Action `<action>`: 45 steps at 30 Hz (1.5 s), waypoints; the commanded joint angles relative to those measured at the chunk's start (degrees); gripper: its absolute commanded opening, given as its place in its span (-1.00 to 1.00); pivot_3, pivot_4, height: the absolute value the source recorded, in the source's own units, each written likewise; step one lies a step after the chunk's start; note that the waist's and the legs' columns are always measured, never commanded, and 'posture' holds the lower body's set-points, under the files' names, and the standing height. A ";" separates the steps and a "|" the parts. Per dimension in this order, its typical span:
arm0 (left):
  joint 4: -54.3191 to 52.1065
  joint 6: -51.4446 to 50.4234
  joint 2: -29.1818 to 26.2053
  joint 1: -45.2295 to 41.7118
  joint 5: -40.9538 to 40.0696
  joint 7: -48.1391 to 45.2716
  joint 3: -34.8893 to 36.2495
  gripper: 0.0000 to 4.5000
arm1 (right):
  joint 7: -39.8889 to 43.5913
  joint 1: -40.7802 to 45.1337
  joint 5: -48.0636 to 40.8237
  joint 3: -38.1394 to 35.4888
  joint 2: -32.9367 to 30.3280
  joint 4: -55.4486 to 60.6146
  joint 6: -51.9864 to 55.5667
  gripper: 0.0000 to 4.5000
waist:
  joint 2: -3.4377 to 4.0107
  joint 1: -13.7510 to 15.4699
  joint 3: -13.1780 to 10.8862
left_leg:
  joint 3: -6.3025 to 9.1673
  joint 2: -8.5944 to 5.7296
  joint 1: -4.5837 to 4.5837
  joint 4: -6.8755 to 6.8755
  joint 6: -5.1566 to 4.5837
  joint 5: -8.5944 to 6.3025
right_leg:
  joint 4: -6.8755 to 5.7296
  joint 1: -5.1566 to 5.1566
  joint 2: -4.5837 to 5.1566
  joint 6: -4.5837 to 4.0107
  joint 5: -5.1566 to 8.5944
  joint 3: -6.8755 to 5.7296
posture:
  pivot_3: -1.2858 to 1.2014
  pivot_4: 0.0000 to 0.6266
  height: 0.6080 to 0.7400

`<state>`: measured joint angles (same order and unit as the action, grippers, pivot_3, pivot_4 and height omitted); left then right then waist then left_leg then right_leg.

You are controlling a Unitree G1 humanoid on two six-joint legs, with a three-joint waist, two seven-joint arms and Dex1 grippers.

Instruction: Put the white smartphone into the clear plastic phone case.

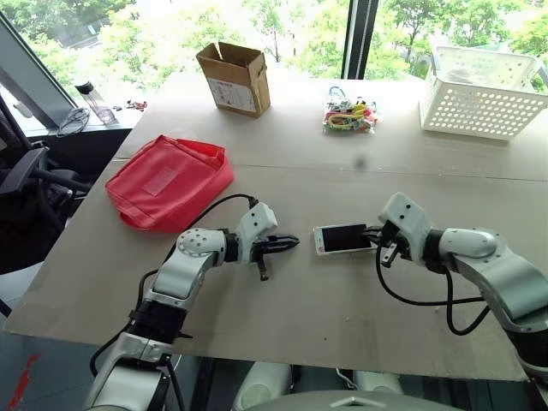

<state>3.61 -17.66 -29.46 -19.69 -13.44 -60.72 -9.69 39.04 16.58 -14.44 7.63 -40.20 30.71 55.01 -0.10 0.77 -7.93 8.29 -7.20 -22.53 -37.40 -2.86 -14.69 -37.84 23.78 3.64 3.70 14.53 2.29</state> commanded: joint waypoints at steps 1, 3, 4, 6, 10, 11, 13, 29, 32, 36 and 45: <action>-1.53 -0.34 0.39 -1.80 -0.14 -0.26 -0.90 -0.98 | -0.28 -0.64 0.21 -1.81 -1.76 0.13 -0.82 -1.00 | 0.00 0.00 0.00 | 0.00 0.00 -0.01 0.00 0.00 0.00 | 0.00 0.00 0.00 0.00 0.00 0.00 | 0.03 -0.52 1.00; -0.38 -0.21 0.66 -2.19 1.05 -0.10 -2.07 -0.98 | -0.45 -0.51 2.09 0.39 -3.29 -1.17 -2.28 -1.00 | -0.01 0.00 0.00 | 0.00 0.00 -0.01 0.00 0.00 0.00 | 0.00 0.00 0.01 0.00 0.00 0.00 | 0.03 -0.52 1.00; 0.18 -0.14 0.68 -2.32 1.61 -0.12 -2.71 -0.98 | -0.60 -0.24 2.68 1.45 -3.44 -1.90 -2.77 -1.00 | -0.01 -0.01 -0.01 | -0.02 0.00 -0.01 0.00 0.00 0.00 | 0.00 0.00 0.01 0.00 0.00 0.01 | 0.03 -0.52 1.00; 0.94 0.31 0.82 -2.45 2.63 -0.27 -4.04 -0.98 | -0.63 0.59 3.56 3.66 -2.90 -3.08 -3.83 -1.00 | -0.01 -0.18 -0.01 | -0.02 0.00 0.00 0.00 0.00 0.00 | 0.00 0.00 0.01 0.00 0.00 0.02 | 0.03 -0.52 1.00; 1.09 0.63 1.18 -2.44 3.25 -0.81 -5.25 -0.98 | -0.15 1.45 4.33 5.73 -2.10 -4.14 -5.19 -1.00 | -0.01 -0.09 -0.01 | -0.02 0.00 0.00 0.00 0.00 0.00 | -0.02 0.01 0.00 0.00 0.00 0.02 | 0.03 -0.52 1.00; 1.23 0.82 1.30 -2.48 3.48 -0.79 -5.50 -0.98 | 0.09 1.57 4.45 6.16 -2.04 -4.25 -5.56 -1.00 | -0.01 -0.06 -0.01 | -0.02 0.00 -0.01 0.00 0.00 0.00 | -0.02 0.00 0.01 0.00 0.00 0.02 | 0.03 -0.52 1.00; 1.46 0.83 1.81 -2.76 3.66 -0.56 -5.74 -0.98 | 0.66 1.68 4.41 6.74 -1.75 -4.33 -6.60 -1.00 | -0.01 -0.01 -0.01 | -0.02 0.00 -0.01 -0.01 0.00 0.00 | 0.01 -0.01 0.01 0.00 0.00 0.02 | 0.03 -0.52 1.00; -0.15 0.31 1.89 -1.57 3.29 -0.14 -4.80 -0.98 | 0.97 1.18 6.61 5.67 -2.49 -5.70 -7.90 -1.00 | -0.01 0.02 -0.01 | -0.02 0.00 0.01 -0.02 0.00 0.00 | -0.03 -0.01 0.01 0.00 0.00 0.01 | 0.03 -0.52 1.00; 0.10 0.45 1.49 -1.48 3.24 -0.18 -4.52 -0.98 | 1.50 0.69 6.86 4.05 -4.47 -6.99 -8.56 -1.00 | -0.01 0.06 -0.01 | -0.02 0.00 0.00 -0.02 0.00 0.00 | -0.01 -0.02 0.01 0.00 0.00 0.00 | 0.03 -0.52 1.00; 0.10 0.51 1.20 -1.33 3.21 -0.26 -4.42 -0.98 | 2.07 1.13 6.69 4.25 -5.01 -7.32 -9.42 -1.00 | -0.01 0.02 -0.01 | -0.02 0.00 0.00 -0.02 0.00 0.00 | -0.01 -0.01 0.01 0.00 0.00 0.01 | 0.03 -0.52 1.00; 0.01 0.38 1.40 -1.51 3.29 -0.38 -4.75 -0.98 | 3.64 3.54 6.01 8.43 -0.68 -6.46 -9.48 -1.00 | -0.01 0.00 -0.01 | -0.01 0.00 0.00 -0.03 0.00 0.00 | -0.01 -0.01 0.01 0.00 0.00 0.00 | 0.03 -0.52 1.00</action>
<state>4.87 -17.04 -27.88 -21.79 -10.29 -60.90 -13.53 41.82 19.55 -7.88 14.86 -41.74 22.26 46.69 -0.11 0.78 -7.93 8.28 -7.20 -22.53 -37.43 -2.86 -14.69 -37.84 23.77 3.65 3.70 14.53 2.31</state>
